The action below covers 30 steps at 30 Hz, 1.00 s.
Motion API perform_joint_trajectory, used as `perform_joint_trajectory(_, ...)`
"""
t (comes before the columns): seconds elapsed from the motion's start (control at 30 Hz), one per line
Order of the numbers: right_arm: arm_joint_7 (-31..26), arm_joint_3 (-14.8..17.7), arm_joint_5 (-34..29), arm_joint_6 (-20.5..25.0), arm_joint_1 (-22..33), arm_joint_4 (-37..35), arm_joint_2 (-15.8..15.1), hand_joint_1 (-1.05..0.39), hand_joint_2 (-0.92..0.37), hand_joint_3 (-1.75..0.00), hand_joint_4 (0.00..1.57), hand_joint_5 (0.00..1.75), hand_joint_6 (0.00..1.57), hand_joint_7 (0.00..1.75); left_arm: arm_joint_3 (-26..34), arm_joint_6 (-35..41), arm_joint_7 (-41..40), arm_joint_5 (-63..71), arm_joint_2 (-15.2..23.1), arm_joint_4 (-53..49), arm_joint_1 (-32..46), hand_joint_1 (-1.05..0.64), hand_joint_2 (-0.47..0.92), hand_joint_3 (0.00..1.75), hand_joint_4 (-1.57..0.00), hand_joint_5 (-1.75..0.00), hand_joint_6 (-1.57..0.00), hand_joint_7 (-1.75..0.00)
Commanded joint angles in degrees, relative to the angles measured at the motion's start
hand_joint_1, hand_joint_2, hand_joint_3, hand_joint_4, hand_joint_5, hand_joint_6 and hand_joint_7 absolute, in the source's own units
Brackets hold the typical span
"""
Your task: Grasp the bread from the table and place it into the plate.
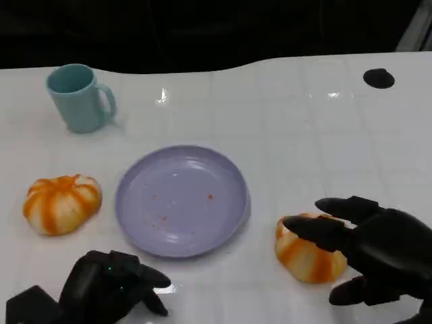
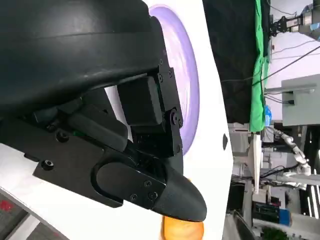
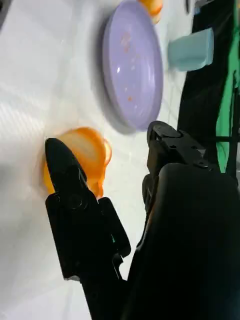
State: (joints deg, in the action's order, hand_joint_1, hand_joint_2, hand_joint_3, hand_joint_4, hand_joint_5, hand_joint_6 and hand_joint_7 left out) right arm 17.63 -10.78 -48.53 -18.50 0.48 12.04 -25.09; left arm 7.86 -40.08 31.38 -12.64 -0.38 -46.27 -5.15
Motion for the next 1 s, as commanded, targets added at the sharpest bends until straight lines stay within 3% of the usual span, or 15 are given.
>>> perform_joint_trajectory(0.03,-2.8,-2.2,-2.7,1.9,-2.2,-2.4,-0.4,-0.63,-0.88,0.0,0.12,0.12,0.22,0.01,0.2,-0.4,-0.6,-0.2,0.6,0.4,0.2,-1.05,0.92,0.01,-1.39,-0.84,-1.57,-0.21)
perform_joint_trajectory(0.83,-10.0,-14.0,-6.9,6.6,-13.1,-25.6,-0.3,-0.61,-0.92,-0.03,0.11,0.1,0.22,0.01,-0.4,0.5,-1.3,-0.2,-0.1,3.1,1.8,-1.05,0.91,0.01,-1.39,-0.85,-1.57,-0.22)
perform_joint_trajectory(0.93,-14.4,-14.0,-5.2,5.5,-13.8,-28.8,0.8,-0.53,-0.92,-0.1,0.27,0.16,0.34,0.05,-0.5,-0.1,-1.5,0.1,-0.1,2.9,1.8,-1.05,0.92,0.01,-1.39,-0.85,-1.57,-0.22)
perform_joint_trajectory(1.0,-20.4,-13.4,-2.9,2.8,-14.1,-32.4,2.0,-0.4,-0.92,-0.2,0.59,0.45,0.61,0.09,-0.5,-0.3,-1.7,0.3,0.0,2.8,1.7,-1.05,0.92,0.01,-1.39,-0.85,-1.57,-0.22)
